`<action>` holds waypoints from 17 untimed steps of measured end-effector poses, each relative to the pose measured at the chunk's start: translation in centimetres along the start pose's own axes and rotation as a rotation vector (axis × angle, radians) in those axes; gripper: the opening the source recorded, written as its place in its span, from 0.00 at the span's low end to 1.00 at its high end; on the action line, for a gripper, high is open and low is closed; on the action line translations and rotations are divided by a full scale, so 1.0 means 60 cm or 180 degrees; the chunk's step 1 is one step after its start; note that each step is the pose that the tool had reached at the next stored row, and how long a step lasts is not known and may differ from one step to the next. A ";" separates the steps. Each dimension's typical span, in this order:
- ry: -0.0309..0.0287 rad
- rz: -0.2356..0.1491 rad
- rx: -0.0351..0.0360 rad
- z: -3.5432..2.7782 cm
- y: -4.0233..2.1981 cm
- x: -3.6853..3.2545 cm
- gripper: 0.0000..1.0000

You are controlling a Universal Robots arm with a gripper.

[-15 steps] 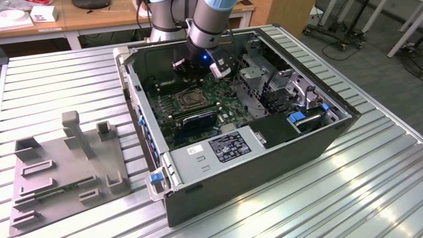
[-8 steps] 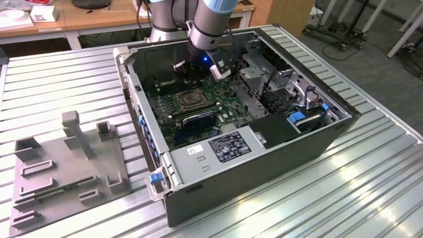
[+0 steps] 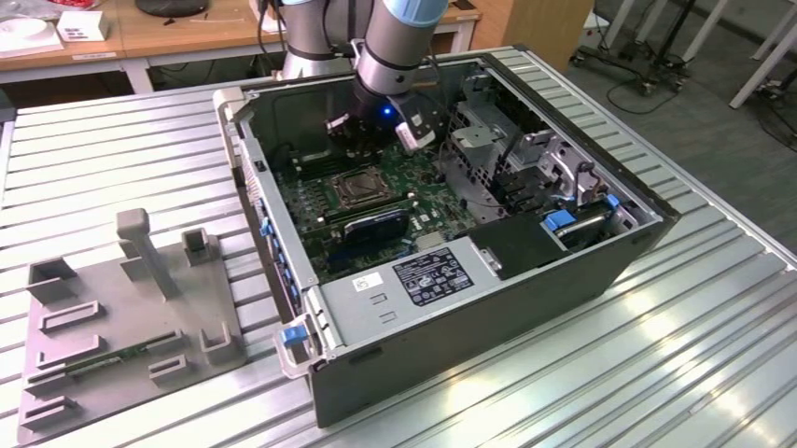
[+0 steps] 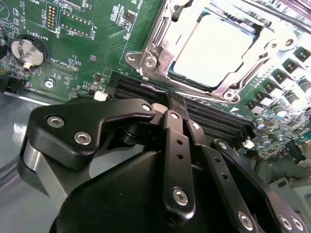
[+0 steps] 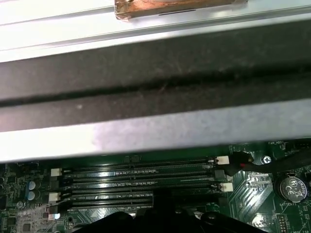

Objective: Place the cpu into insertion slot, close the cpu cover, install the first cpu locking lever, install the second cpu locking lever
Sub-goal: 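Install the first cpu locking lever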

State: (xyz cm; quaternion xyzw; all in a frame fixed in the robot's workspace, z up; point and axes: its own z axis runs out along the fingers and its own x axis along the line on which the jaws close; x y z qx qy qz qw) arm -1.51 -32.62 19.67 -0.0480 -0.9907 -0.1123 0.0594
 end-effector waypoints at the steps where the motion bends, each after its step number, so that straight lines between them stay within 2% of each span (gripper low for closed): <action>1: 0.0000 -0.0001 0.0000 0.000 0.000 0.000 0.11; 10: 0.0001 -0.0004 0.0001 0.001 0.007 -0.001 0.11; 17: 0.0001 -0.0004 -0.0003 0.002 0.008 -0.002 0.11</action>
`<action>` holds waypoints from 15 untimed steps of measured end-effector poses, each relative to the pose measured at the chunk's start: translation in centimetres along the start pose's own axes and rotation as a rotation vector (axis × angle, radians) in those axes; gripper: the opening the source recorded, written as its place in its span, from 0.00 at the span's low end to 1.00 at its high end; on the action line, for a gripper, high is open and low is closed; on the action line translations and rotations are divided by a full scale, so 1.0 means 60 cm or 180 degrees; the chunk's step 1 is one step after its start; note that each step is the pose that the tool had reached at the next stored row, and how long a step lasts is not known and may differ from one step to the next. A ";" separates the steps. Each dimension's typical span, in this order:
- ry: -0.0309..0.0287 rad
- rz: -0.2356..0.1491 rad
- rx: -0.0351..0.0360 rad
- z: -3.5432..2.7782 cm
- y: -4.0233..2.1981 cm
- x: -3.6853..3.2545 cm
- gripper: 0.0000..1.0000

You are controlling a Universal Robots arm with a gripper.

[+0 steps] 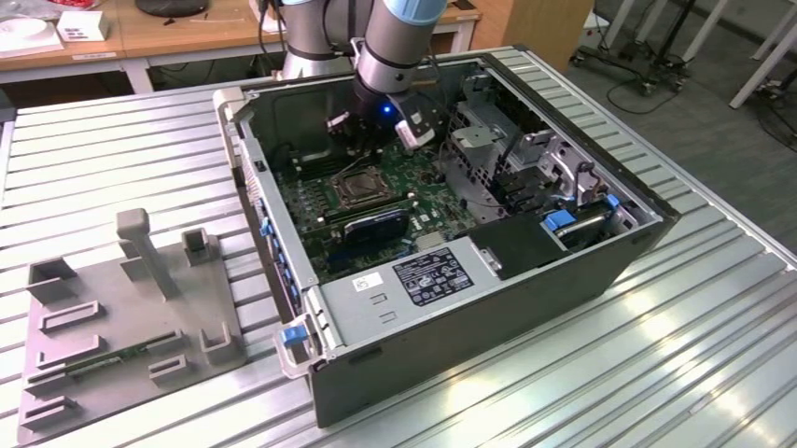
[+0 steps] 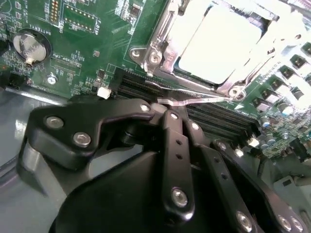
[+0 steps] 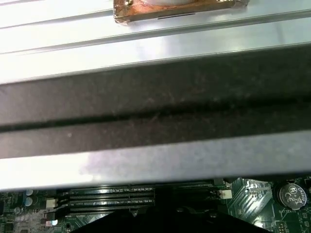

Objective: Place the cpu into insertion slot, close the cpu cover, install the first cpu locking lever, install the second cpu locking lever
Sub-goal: 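Install the first cpu locking lever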

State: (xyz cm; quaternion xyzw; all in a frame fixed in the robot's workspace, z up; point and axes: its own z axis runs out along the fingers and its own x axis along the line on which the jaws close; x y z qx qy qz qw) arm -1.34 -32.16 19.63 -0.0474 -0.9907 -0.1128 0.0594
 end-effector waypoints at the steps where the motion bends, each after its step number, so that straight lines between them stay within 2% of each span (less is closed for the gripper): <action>1: 0.0000 0.0000 0.0002 0.000 0.000 -0.001 0.11; 10: 0.0001 0.0000 0.0003 0.000 0.000 -0.002 0.11; 12: 0.0000 0.0000 0.0002 -0.004 0.001 -0.001 0.11; 15: 0.0000 0.0000 0.0002 -0.015 0.003 0.000 0.11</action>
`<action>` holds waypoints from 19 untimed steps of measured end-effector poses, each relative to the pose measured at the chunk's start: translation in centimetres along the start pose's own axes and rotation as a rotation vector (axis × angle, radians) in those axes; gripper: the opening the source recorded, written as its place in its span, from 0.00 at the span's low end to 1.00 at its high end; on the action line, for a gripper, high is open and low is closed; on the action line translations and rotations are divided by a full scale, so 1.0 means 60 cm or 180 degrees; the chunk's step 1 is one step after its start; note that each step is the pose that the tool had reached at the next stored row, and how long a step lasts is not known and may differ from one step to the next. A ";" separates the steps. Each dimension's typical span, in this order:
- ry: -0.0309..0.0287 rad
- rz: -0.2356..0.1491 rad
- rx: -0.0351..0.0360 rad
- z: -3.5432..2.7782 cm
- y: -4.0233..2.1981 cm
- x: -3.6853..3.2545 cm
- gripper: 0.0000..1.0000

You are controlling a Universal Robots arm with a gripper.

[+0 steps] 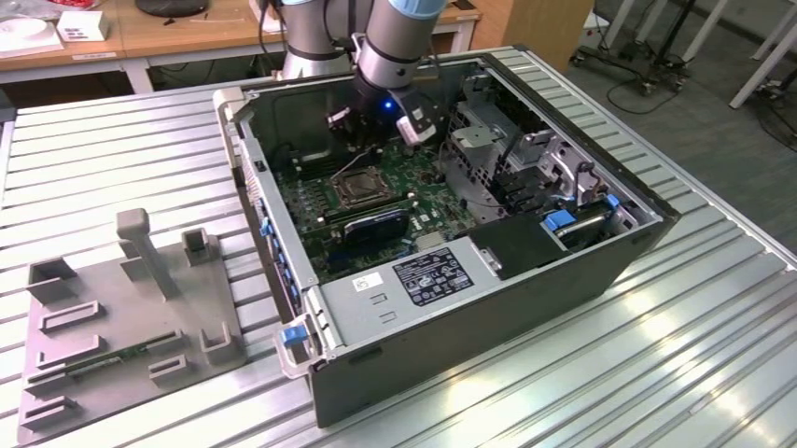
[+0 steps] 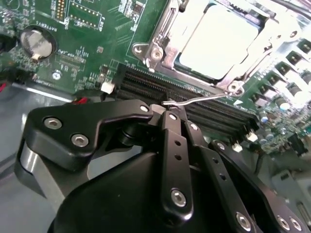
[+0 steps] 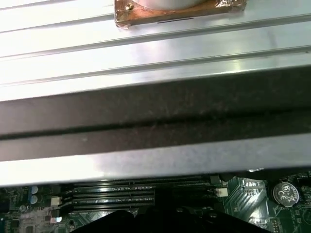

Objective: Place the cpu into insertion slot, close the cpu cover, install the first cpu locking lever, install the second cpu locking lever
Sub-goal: 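Install the first cpu locking lever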

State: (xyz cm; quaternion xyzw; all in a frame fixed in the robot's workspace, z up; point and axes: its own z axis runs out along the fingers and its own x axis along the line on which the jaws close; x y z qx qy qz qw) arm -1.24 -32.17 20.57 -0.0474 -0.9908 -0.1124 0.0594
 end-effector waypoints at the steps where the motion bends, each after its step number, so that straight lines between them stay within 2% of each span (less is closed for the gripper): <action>1: 0.0000 0.0000 0.0000 -0.004 0.001 0.001 0.11; 9: 0.0000 0.0000 0.0000 -0.034 0.008 0.005 0.11; 19: -0.0001 0.0000 0.0000 -0.063 0.014 0.008 0.11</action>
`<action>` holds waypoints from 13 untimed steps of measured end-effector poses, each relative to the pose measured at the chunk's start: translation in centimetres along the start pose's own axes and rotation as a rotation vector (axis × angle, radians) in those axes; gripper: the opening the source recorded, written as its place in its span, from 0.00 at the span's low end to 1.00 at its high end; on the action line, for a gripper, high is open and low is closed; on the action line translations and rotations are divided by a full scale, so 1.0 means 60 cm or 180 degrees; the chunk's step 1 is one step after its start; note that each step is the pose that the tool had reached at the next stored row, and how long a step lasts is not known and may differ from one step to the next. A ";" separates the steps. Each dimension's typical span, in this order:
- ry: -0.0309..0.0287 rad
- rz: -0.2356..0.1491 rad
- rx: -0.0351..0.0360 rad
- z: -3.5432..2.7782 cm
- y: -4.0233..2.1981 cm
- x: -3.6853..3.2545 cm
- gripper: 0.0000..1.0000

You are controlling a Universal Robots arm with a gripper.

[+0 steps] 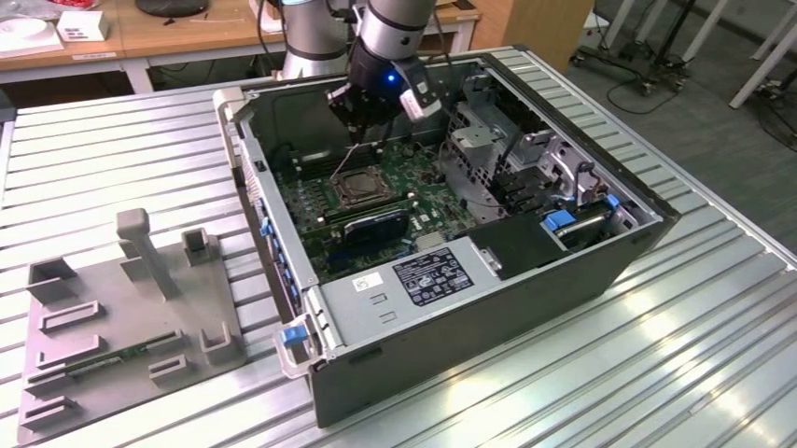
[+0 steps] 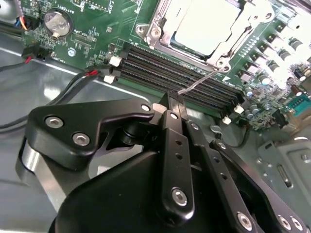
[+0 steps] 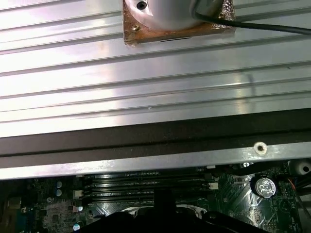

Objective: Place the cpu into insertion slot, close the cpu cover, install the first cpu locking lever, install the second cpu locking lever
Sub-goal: 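Install the first cpu locking lever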

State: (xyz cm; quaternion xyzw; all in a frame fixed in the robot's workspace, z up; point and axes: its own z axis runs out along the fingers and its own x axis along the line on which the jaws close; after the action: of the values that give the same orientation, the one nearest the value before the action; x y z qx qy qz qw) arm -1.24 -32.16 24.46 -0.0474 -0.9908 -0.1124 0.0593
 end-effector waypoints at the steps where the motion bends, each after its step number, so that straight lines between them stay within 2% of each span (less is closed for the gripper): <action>1: 0.0000 0.0000 0.0000 -0.003 0.001 0.000 0.11; 4: 0.0000 0.0000 0.0000 -0.009 0.002 0.001 0.11; 7: -0.0001 0.0000 -0.0001 -0.009 0.002 0.001 0.11; 13: -0.0019 -0.0004 -0.0002 -0.009 -0.011 0.003 0.11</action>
State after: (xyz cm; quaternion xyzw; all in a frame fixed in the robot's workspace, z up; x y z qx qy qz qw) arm -1.45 -32.88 24.87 -0.0471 -0.9909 -0.1126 0.0564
